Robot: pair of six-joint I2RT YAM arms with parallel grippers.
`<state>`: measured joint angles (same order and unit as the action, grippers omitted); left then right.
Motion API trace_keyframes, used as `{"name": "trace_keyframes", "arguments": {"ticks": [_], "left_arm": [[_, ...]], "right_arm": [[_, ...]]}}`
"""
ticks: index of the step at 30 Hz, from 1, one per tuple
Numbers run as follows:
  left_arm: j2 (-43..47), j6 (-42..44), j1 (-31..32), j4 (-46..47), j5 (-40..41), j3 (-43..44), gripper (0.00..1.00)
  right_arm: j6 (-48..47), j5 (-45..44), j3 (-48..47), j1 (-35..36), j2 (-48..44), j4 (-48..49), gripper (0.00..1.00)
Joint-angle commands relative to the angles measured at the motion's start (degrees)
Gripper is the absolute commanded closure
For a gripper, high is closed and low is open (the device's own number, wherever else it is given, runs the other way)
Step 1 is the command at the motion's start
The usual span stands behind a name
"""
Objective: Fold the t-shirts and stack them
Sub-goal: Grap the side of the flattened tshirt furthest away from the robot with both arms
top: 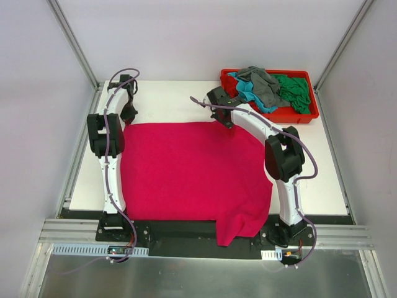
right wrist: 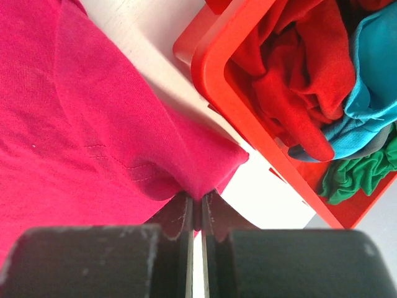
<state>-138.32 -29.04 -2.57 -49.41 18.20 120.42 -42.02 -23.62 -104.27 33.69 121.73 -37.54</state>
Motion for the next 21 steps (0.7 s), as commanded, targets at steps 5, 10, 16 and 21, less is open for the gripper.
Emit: {"name": "trace_keyframes", "arguments": {"ticks": [5, 10, 16, 21], "left_arm": [[2.1, -0.1, 0.0, -3.9, 0.4, 1.7, 1.0], [6.2, -0.8, 0.1, -3.9, 1.1, 1.0, 1.0], [15.3, -4.3, 0.0, -2.5, 1.7, -12.2, 1.0], [23.9, -5.8, 0.2, 0.8, -0.3, -25.8, 1.0]], "right_arm": [[-2.3, -5.0, -2.5, -0.1, -4.0, 2.9, 1.0], [-4.4, -5.4, -3.5, -0.2, -4.9, 2.2, 1.0], [-6.4, -2.7, 5.7, 2.0, -11.8, 1.3, 1.0], [-2.0, -4.2, 11.1, 3.9, -15.5, -3.7, 1.0]]}}
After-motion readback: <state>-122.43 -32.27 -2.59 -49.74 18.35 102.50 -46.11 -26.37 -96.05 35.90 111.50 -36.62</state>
